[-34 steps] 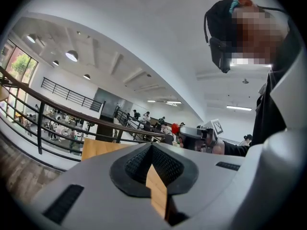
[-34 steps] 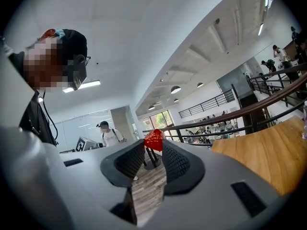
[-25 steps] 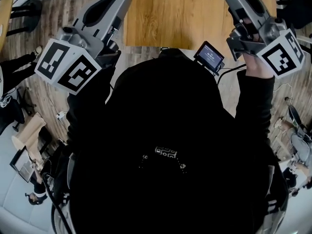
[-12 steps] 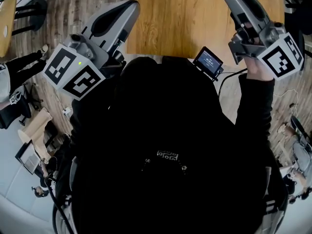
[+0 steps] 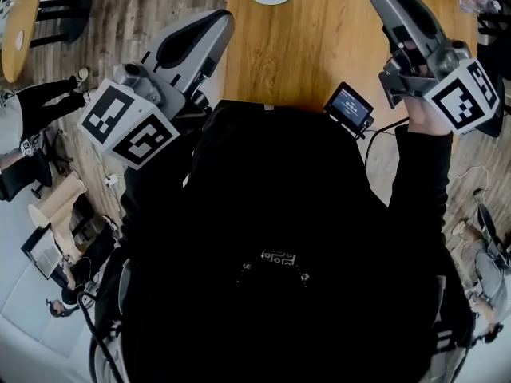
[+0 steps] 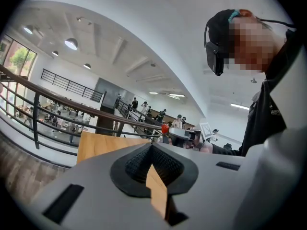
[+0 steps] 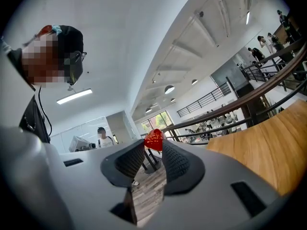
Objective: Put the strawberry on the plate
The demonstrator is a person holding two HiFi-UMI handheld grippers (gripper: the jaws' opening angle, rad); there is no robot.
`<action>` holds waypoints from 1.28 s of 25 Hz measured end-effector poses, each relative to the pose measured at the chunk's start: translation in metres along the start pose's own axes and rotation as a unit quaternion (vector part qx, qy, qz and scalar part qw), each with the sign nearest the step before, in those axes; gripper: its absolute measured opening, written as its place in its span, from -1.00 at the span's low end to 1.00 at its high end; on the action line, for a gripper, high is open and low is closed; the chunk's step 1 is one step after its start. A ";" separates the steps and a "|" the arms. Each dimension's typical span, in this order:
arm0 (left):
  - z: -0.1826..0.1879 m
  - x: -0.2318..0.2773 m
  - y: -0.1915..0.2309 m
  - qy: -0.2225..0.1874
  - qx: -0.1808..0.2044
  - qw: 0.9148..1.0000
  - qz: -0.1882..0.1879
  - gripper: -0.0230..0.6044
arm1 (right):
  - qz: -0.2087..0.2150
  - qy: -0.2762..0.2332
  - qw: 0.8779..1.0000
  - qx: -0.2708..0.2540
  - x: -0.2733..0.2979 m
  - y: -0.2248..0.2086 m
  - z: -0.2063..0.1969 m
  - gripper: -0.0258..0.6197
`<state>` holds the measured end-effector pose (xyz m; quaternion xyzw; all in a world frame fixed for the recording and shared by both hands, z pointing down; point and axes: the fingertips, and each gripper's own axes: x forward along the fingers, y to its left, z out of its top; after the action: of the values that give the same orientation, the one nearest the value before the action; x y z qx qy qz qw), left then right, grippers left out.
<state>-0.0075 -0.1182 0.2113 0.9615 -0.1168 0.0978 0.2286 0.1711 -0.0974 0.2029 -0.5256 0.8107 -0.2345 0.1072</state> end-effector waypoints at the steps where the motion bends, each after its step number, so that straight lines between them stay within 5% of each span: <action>1: 0.002 0.000 0.001 -0.002 0.003 1.000 -0.002 -0.93 | -0.001 0.000 1.000 -0.004 0.001 0.001 0.002 -0.54; 16: -0.004 0.027 0.014 0.021 0.000 0.999 -0.035 -0.93 | -0.044 0.018 0.999 -0.013 0.007 -0.027 -0.004 -0.54; 32: -0.024 0.037 0.044 0.033 -0.075 0.996 -0.025 -0.93 | -0.067 0.091 0.994 -0.001 0.048 -0.079 -0.027 -0.54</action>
<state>0.0125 -0.1518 0.2598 0.9406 -0.0918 0.1149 0.3061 0.2023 -0.1597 0.2689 -0.5552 0.7804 -0.2871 0.0165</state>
